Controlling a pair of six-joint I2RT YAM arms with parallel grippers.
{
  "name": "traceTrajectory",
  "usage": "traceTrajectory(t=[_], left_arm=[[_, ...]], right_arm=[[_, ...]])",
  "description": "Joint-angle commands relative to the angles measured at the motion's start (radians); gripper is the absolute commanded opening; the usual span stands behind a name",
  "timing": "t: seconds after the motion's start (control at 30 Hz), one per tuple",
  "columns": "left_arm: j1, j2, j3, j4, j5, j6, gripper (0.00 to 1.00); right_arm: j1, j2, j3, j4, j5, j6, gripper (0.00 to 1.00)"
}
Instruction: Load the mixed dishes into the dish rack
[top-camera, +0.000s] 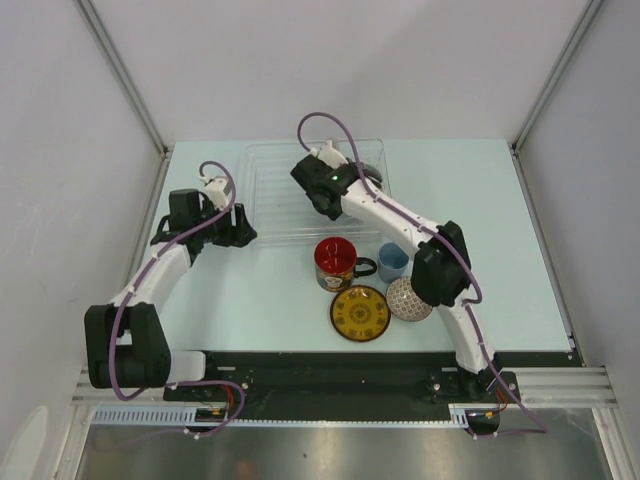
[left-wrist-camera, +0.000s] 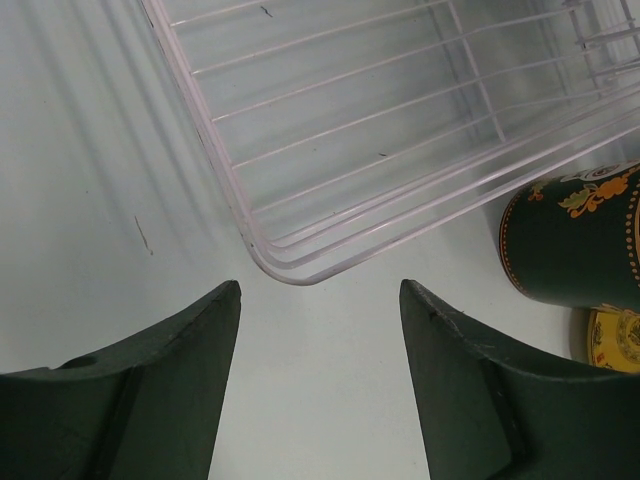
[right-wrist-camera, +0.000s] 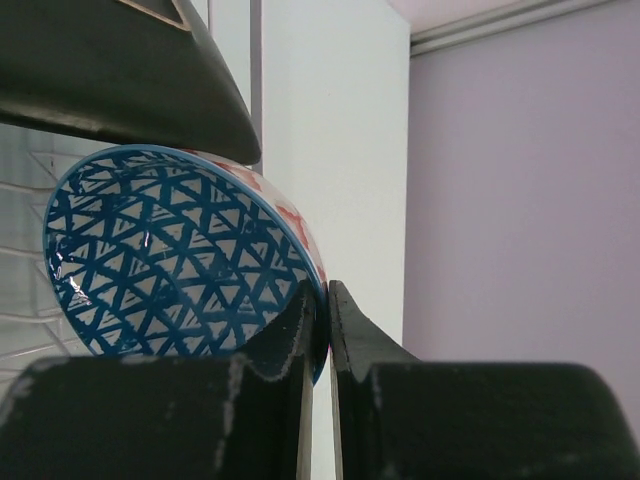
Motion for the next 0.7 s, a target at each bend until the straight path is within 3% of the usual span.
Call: traceTrajectory(t=[0.0,0.17,0.27,0.4,0.47,0.5,0.67], left_arm=[[-0.006,-0.046,-0.012,0.017,0.012,0.014,0.70],[-0.005,-0.028,0.005,0.027,0.011,0.021,0.70],[-0.005,-0.014,0.017,0.023,0.023,0.011,0.70],[-0.006,-0.011,0.014,0.040,0.025,0.009,0.70],[-0.005,-0.002,0.016,0.040,0.023,0.014,0.70],[-0.006,0.001,0.020,0.040,0.023,0.014,0.70],[-0.006,0.013,0.034,0.051,0.018,0.018,0.70]], right_arm=[[0.011,0.020,0.034,0.152,0.181,-0.076,0.00],[0.015,0.017,-0.046,0.296,0.260,-0.173,0.00],[0.008,-0.026,-0.194,0.583,0.323,-0.410,0.00],[-0.006,-0.087,-0.417,1.184,0.360,-0.866,0.00],[-0.009,-0.081,-0.454,1.469,0.370,-1.016,0.00],[-0.011,-0.072,-0.463,1.545,0.372,-1.149,0.00],[-0.001,0.034,-0.448,2.042,0.376,-1.515,0.00]])
